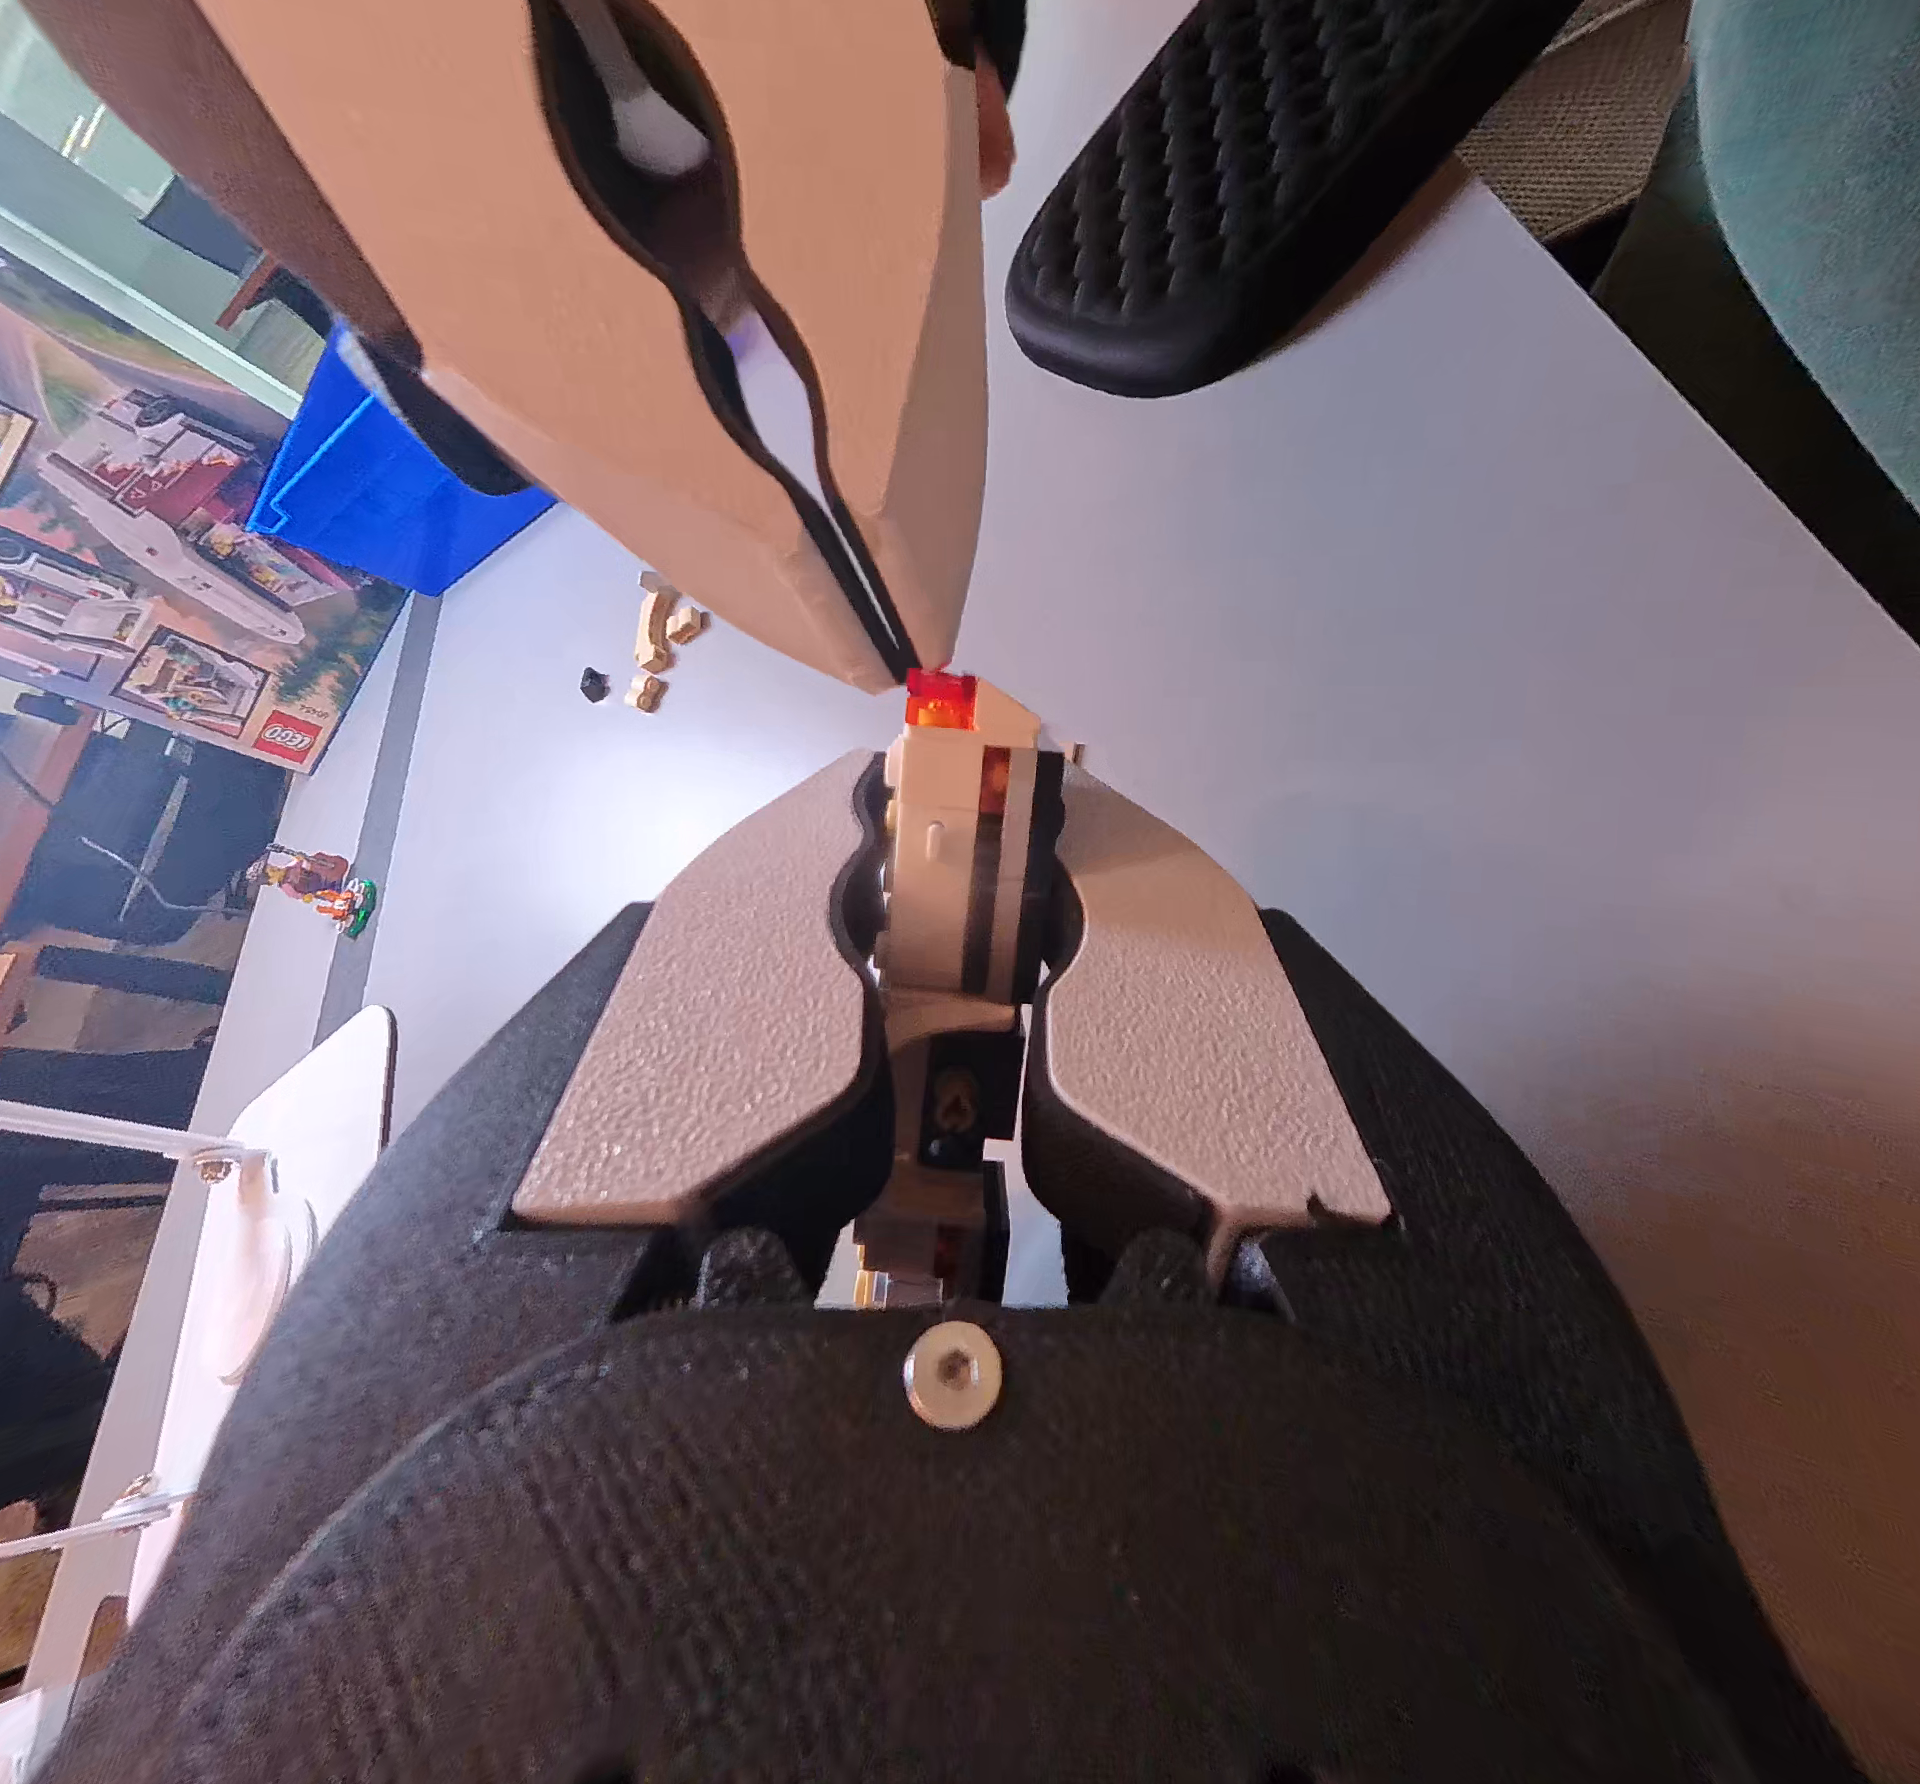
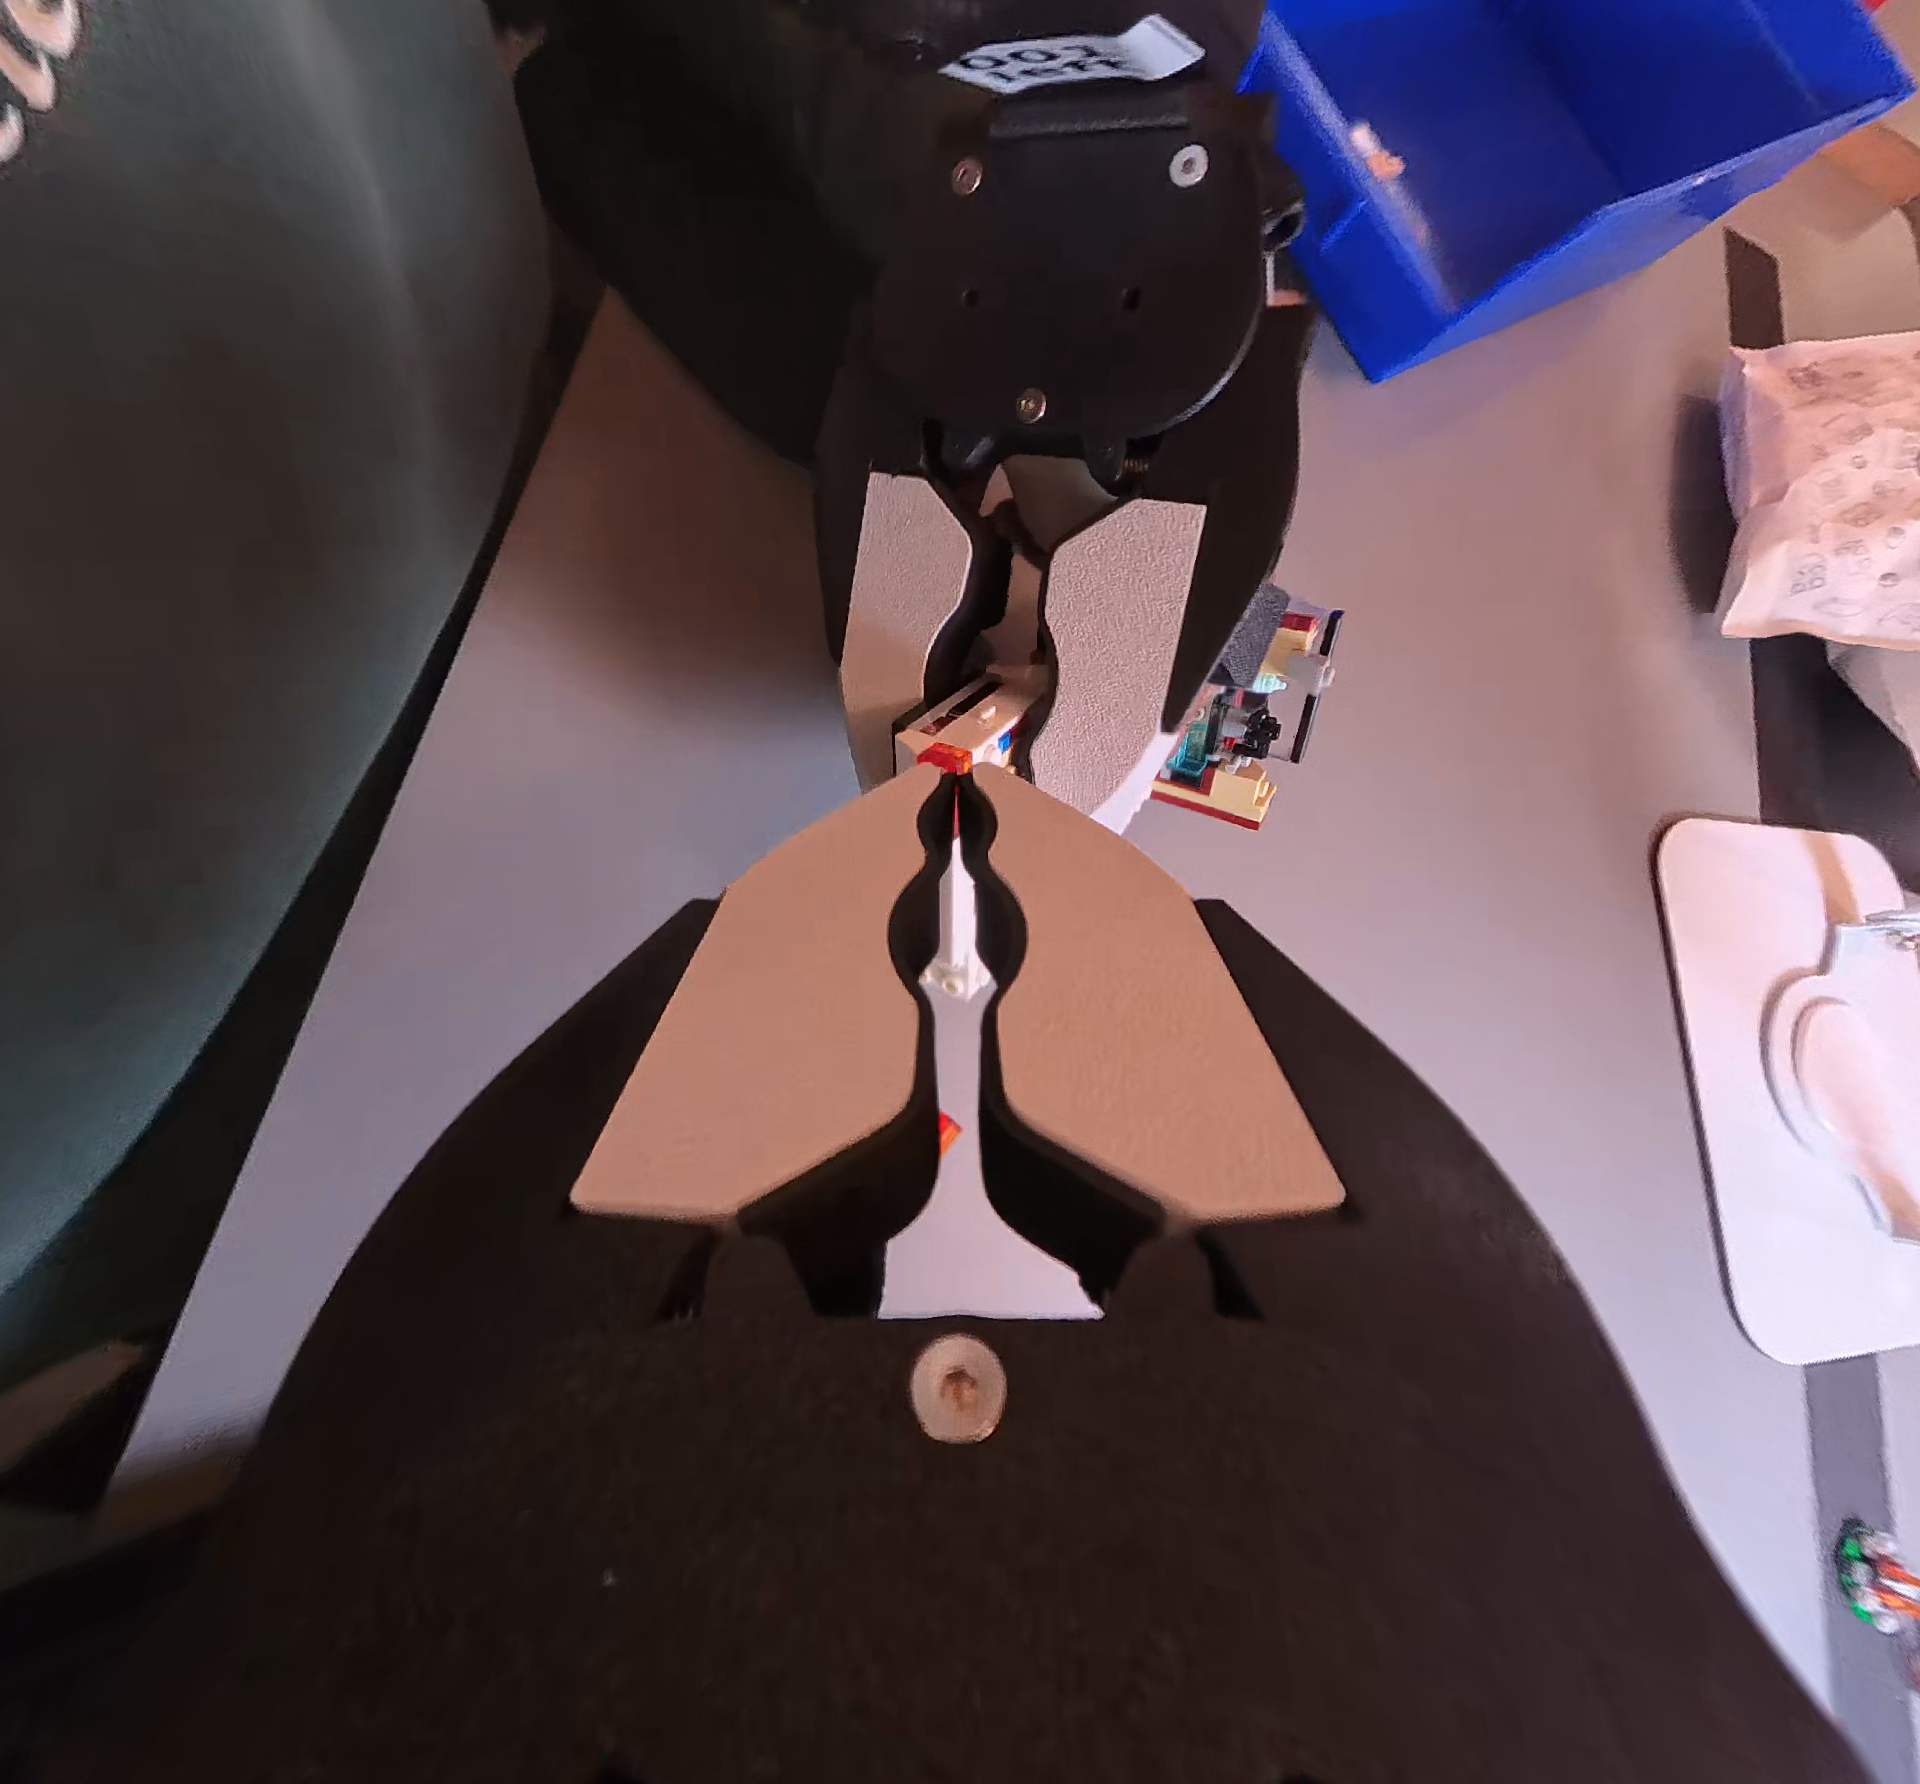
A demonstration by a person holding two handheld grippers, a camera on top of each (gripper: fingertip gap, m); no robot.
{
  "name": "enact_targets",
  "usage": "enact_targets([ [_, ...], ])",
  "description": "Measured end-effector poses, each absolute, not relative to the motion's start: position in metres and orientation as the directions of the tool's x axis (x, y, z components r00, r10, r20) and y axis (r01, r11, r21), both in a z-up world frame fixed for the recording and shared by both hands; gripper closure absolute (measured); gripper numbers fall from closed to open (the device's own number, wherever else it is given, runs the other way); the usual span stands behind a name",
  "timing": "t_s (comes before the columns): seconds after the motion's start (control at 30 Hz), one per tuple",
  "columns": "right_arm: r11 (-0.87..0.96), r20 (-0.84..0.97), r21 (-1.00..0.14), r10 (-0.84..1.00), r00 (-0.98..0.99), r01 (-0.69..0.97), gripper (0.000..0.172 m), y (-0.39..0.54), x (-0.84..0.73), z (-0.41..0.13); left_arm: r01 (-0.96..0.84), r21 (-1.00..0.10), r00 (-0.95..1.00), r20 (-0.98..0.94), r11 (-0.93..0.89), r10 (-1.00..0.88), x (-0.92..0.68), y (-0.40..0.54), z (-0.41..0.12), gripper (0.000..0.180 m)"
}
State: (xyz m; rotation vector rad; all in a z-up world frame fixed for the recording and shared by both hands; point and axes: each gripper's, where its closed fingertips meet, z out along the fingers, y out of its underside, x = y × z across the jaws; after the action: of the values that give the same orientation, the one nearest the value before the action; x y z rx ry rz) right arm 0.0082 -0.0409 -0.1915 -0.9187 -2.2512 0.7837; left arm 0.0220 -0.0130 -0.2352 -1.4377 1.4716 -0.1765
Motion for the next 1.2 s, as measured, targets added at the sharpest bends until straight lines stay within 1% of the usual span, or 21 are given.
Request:
enact_targets([
  [0.03,0.612,0.291,-0.672,0.736,-0.611,0.417,0.171,-0.041,0.009,-0.193,-0.666,-0.694,0.231,-0.543,0.275,-0.808,0.022,-0.013,-0.237,0.155],
  [0.1,0.642,0.279,-0.632,0.712,-0.644,0.435,0.169,-0.043,0.012,-0.197,-0.682,-0.676,0.214,-0.551,0.281,-0.806,0.024,-0.015,-0.241,0.155],
  [0.17,0.658,0.270,-0.601,0.701,-0.660,0.454,0.163,-0.042,0.012,-0.199,-0.693,-0.663,0.199,-0.554,0.283,-0.809,0.026,-0.016,-0.244,0.155],
  [0.23,0.667,0.262,-0.585,0.695,-0.670,0.462,0.165,-0.042,0.013,-0.199,-0.694,-0.664,0.200,-0.550,0.279,-0.811,0.026,-0.015,-0.244,0.155],
  [0.3,0.660,0.249,-0.589,0.698,-0.672,0.467,0.170,-0.042,0.013,-0.198,-0.687,-0.673,0.209,-0.543,0.273,-0.813,0.025,-0.015,-0.242,0.155],
  [0.47,0.684,0.246,-0.567,0.672,-0.699,0.459,0.167,-0.045,0.014,-0.202,-0.693,-0.665,0.183,-0.535,0.278,-0.825,0.026,-0.017,-0.245,0.155],
  [0.67,0.737,0.271,-0.524,0.620,-0.737,0.427,0.169,-0.049,0.014,-0.206,-0.705,-0.650,0.150,-0.528,0.285,-0.836,0.026,-0.022,-0.249,0.155],
  [0.87,0.742,0.387,-0.578,0.617,-0.685,0.341,0.172,-0.048,0.009,-0.194,-0.657,-0.703,0.170,-0.491,0.273,-0.855,0.023,-0.023,-0.239,0.155],
  [1.0,0.734,0.402,-0.605,0.616,-0.677,0.308,0.172,-0.049,0.011,-0.190,-0.634,-0.722,0.169,-0.479,0.277,-0.861,0.025,-0.025,-0.235,0.155],
  [1.1,0.714,0.350,-0.629,0.613,-0.708,0.307,0.172,-0.056,0.018,-0.190,-0.618,-0.740,0.197,-0.472,0.265,-0.859,0.023,-0.022,-0.230,0.155],
  [1.13,0.713,0.356,-0.634,0.614,-0.704,0.301,0.172,-0.057,0.018,-0.190,-0.604,-0.757,0.216,-0.458,0.250,-0.862,0.020,-0.020,-0.226,0.155],
  [1.2,0.698,0.399,-0.649,0.651,-0.645,0.303,0.172,-0.048,0.014,-0.183,-0.607,-0.756,0.220,-0.454,0.243,-0.863,0.016,-0.020,-0.226,0.155],
])
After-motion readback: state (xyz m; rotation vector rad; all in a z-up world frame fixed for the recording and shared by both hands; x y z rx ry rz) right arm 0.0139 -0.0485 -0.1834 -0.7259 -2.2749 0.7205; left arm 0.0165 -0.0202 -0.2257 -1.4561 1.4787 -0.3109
